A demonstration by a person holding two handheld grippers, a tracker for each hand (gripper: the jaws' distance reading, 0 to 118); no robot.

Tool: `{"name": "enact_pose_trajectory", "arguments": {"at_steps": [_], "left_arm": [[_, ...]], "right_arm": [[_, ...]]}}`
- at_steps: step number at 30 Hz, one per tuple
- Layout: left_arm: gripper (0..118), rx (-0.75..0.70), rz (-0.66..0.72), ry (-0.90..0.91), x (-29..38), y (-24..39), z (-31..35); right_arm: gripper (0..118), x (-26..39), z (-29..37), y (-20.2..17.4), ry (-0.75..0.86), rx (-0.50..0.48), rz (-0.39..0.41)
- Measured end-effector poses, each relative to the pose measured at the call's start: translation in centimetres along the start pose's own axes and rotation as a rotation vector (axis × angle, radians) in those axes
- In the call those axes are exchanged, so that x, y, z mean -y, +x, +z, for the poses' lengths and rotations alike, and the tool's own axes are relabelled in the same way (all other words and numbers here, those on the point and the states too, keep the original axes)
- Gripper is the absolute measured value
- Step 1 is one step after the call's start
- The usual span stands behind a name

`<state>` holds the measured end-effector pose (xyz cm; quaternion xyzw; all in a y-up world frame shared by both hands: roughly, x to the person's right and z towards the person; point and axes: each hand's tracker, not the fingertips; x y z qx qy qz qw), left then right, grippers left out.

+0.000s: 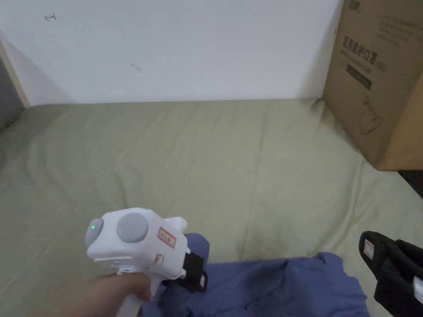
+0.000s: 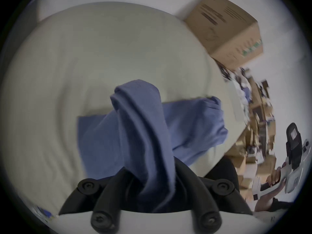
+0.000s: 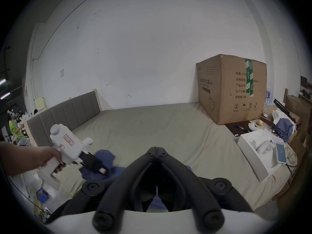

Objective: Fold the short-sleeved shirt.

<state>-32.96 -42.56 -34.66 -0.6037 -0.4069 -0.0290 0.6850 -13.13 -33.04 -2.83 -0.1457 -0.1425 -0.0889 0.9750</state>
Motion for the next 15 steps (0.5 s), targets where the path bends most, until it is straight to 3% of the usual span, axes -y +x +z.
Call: {"name": "enact_pose_trajectory", "arguments": {"at_steps": [1,3,4,10,15], "left_arm": [[25,0.0,0.002,-0.009,-0.5,0.8,-1.3],[96,0.056,0.021,-0.029,-0.9,1.3,-2.8],[117,0.08,0.034,-0.041,-1.0,1.4,-3.3],[114,0.102,0.068,0.057,0.0,0.8,0.9],[112,-0.096,0.056,0.113,2.1,-0.1,3.0]], "right_arm": [[0,0.0,0.2,0.4,-0.002,0.002,-0.01],[0,0.1,0.5,0.9,-0.005,0.007,-0.02],[0,0.2,0.5,0.9,-0.005,0.01,-0.02],[0,0.5,0.9,1.4,0.006,0.003,-0.032],[0,1.1,0.4,1.7,-0.005,-0.018,-0.052]]}}
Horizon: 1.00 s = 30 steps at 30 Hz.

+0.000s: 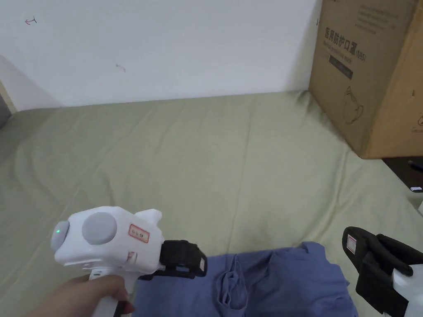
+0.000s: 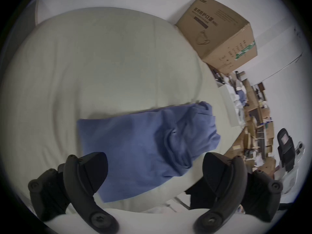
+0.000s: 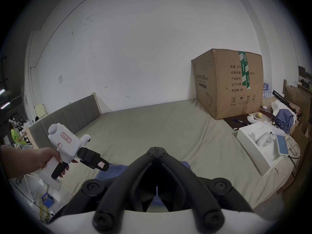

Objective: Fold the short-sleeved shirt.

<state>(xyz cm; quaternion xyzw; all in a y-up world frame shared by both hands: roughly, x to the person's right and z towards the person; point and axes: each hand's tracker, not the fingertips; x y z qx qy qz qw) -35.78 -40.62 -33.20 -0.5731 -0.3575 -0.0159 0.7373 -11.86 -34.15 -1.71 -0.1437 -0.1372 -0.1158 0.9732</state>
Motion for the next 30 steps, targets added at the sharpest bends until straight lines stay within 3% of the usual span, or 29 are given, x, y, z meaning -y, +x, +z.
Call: {"name": "enact_pose_trajectory", "arguments": {"at_steps": [1,3,4,14,17,22,23,26,28,30], "left_arm": [[103,0.009,-0.024,0.032,0.4,0.0,-0.1],[31,0.001,-0.064,0.007,0.8,0.7,-1.6],[2,-0.043,-0.068,-0.02,1.0,1.1,-2.8],[1,-0.077,-0.069,-0.104,1.5,6.2,-11.6],[1,0.083,-0.02,-0.051,0.9,6.3,-10.3],[1,0.633,0.049,-0.105,0.9,4.6,-7.1],[1,0.642,0.047,-0.062,1.4,4.2,-6.0],[1,0.42,-0.002,0.1,1.8,1.2,-2.6],[1,0.323,0.065,0.139,1.7,-2.8,-1.4],[1,0.348,0.182,0.07,1.5,-7.6,-1.0]], "right_arm": [[0,0.1,-0.1,0.0,-0.004,0.001,-0.002],[0,0.2,-0.2,0.1,-0.012,0.001,-0.009],[0,0.3,-0.1,0.3,-0.016,0.003,-0.015],[0,0.2,-0.1,1.4,-0.043,0.057,-0.016],[0,0.0,0.1,1.3,-0.029,0.063,-0.002],[0,-0.5,-0.5,0.8,-0.03,0.061,-0.006],[0,-0.6,-0.6,0.6,-0.031,0.057,-0.005],[0,-0.9,-0.7,-0.2,-0.027,0.049,0.016],[0,-1.1,-0.7,-0.7,-0.023,0.038,0.028],[0,-1.1,-1.0,-1.3,-0.03,0.029,0.046]]}}
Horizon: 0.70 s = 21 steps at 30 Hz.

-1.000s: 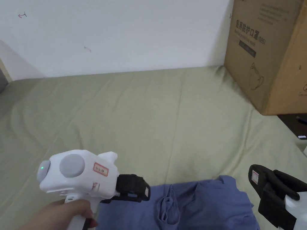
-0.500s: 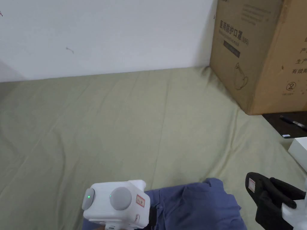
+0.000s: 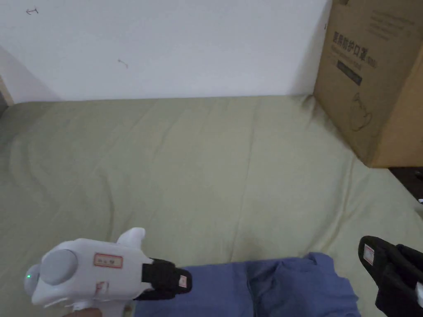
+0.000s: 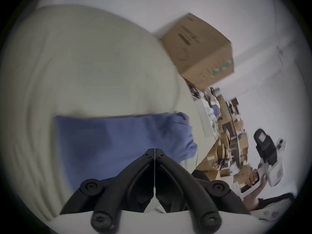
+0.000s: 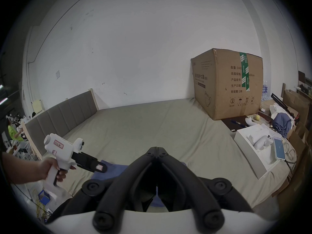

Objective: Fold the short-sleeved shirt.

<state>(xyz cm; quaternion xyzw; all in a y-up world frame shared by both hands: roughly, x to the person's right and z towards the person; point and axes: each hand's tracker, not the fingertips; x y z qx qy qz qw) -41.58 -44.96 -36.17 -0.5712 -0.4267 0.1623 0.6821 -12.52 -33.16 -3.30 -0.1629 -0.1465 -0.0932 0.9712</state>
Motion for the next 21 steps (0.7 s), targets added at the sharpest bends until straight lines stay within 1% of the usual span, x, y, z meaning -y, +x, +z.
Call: {"name": "enact_pose_trajectory", "arguments": {"at_steps": [1,2,3,4,5,6,7,8,11,13,15,16,17,19,20,21], "left_arm": [[1,0.024,0.044,-0.011,-0.1,-1.9,0.8],[8,0.067,0.071,-0.025,-0.1,-3.5,1.5],[25,0.131,0.104,-0.054,0.0,-5.1,2.0],[53,0.163,0.126,-0.073,0.0,-6.4,2.1],[96,0.183,0.141,-0.08,0.2,-7.5,2.2],[117,0.208,0.149,-0.096,0.5,-8.5,2.2],[116,0.264,0.17,-0.044,0.7,-9.4,2.5],[117,0.269,0.181,-0.052,0.5,-10.2,2.3],[118,0.278,0.288,-0.01,0.5,-12.7,0.9],[118,0.361,0.38,-0.002,1.8,-13.1,-1.1],[118,0.494,0.374,-0.004,1.6,-12.1,-2.3],[118,0.519,0.372,-0.012,1.1,-11.8,-3.5],[118,0.52,0.37,-0.035,1.1,-11.1,-4.3],[118,0.46,0.3,-0.092,0.9,-9.9,-5.5],[118,0.428,0.27,-0.078,0.8,-9.7,-5.6],[115,0.426,0.265,-0.076,0.6,-9.4,-5.6]], "right_arm": [[0,0.0,-0.2,-0.3,-0.003,-0.003,0.013],[0,0.1,-0.3,-0.6,-0.003,-0.008,0.02],[0,0.1,-0.4,-0.9,0.002,-0.021,0.023],[0,0.1,-0.5,-1.2,0.005,-0.036,0.026],[0,0.0,-0.8,-1.6,0.001,-0.043,0.032],[0,-0.1,-1.1,-1.9,-0.006,-0.044,0.04],[0,-0.2,-1.4,-2.2,-0.014,-0.046,0.043],[0,-0.2,-1.6,-2.4,-0.018,-0.05,0.041],[0,-0.5,-1.9,-2.8,-0.028,-0.072,0.0],[0,-0.6,-2.2,-3.2,-0.032,-0.075,0.005],[0,-0.6,-2.5,-3.7,-0.036,-0.071,0.042],[0,-0.7,-2.6,-3.9,-0.042,-0.072,0.059],[0,-0.7,-2.8,-4.0,-0.047,-0.072,0.067],[0,-0.7,-3.2,-4.3,-0.06,-0.075,0.07],[0,-0.7,-3.3,-4.3,-0.062,-0.076,0.069],[0,-0.7,-3.3,-4.4,-0.062,-0.076,0.066]]}}
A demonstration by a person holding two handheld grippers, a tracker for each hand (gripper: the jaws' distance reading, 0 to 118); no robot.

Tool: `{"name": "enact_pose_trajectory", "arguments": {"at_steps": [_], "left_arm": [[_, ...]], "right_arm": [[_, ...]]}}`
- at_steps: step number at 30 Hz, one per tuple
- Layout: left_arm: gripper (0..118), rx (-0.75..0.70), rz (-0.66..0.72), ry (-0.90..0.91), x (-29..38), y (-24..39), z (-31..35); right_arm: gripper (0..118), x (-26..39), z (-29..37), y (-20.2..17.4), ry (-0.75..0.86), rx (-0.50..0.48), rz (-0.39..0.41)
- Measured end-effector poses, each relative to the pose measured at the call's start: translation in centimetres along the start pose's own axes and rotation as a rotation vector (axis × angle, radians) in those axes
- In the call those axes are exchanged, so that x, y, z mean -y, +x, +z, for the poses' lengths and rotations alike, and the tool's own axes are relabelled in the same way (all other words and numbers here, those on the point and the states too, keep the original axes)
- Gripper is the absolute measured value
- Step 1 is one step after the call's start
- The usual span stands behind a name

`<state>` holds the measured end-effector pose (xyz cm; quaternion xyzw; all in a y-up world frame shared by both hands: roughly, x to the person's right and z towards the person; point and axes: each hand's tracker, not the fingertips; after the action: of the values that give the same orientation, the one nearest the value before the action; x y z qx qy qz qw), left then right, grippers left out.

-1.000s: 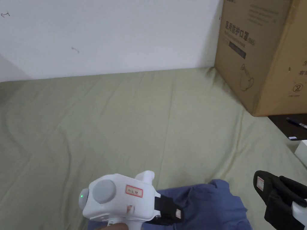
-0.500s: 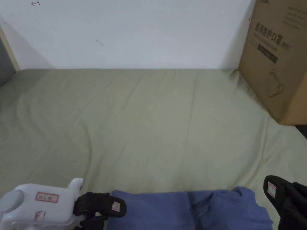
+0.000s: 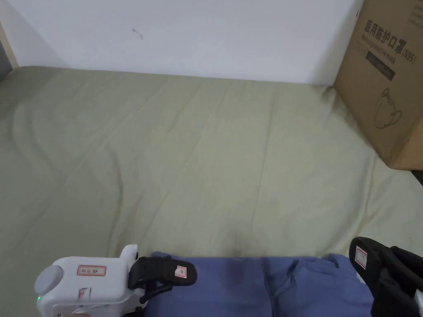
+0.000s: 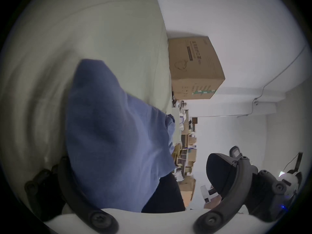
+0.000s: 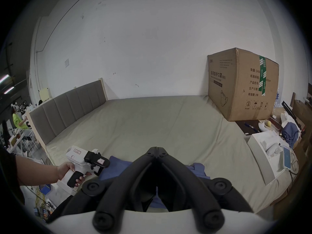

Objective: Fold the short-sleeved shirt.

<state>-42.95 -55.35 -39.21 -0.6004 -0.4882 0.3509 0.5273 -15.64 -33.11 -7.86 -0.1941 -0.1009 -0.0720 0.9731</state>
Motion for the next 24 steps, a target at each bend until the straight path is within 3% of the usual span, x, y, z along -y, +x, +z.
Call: {"name": "enact_pose_trajectory", "arguments": {"at_steps": [1,2,3,5,7,10,15,18,21,23,24], "left_arm": [[101,0.006,0.02,0.008,0.0,0.2,0.1],[39,-0.006,0.031,0.015,0.0,0.4,0.2],[8,-0.069,0.047,0.042,0.0,0.0,0.9],[8,-0.29,-0.04,0.037,0.4,0.6,0.5],[8,-0.33,-0.115,-0.015,0.7,0.9,0.9],[8,-0.39,-0.153,0.05,1.1,4.2,2.2],[8,-0.826,-0.323,0.103,1.6,9.7,7.5],[8,-1.06,-0.291,0.139,1.7,12.2,8.4],[8,-1.25,-0.487,0.072,3.0,14.8,4.9],[8,-1.179,-0.482,0.066,3.4,16.0,2.0],[8,-1.041,-0.427,0.051,3.4,16.6,0.5]], "right_arm": [[0,0.0,0.0,0.0,0.001,-0.001,-0.006],[0,0.1,-0.1,0.0,0.001,-0.002,-0.013],[0,0.1,-0.1,0.0,0.002,-0.003,-0.022],[0,0.3,-0.1,0.0,0.003,-0.008,-0.04],[0,0.3,-0.1,0.0,-0.003,-0.01,-0.048],[0,0.4,0.1,0.2,0.005,-0.022,-0.046],[0,0.3,0.2,0.6,0.033,-0.049,-0.054],[0,0.3,0.6,1.2,0.061,-0.062,-0.068],[0,0.5,1.2,2.0,0.077,-0.061,-0.079],[0,0.7,1.7,2.6,0.08,-0.056,-0.092],[0,0.9,2.0,3.0,0.08,-0.052,-0.103]]}}
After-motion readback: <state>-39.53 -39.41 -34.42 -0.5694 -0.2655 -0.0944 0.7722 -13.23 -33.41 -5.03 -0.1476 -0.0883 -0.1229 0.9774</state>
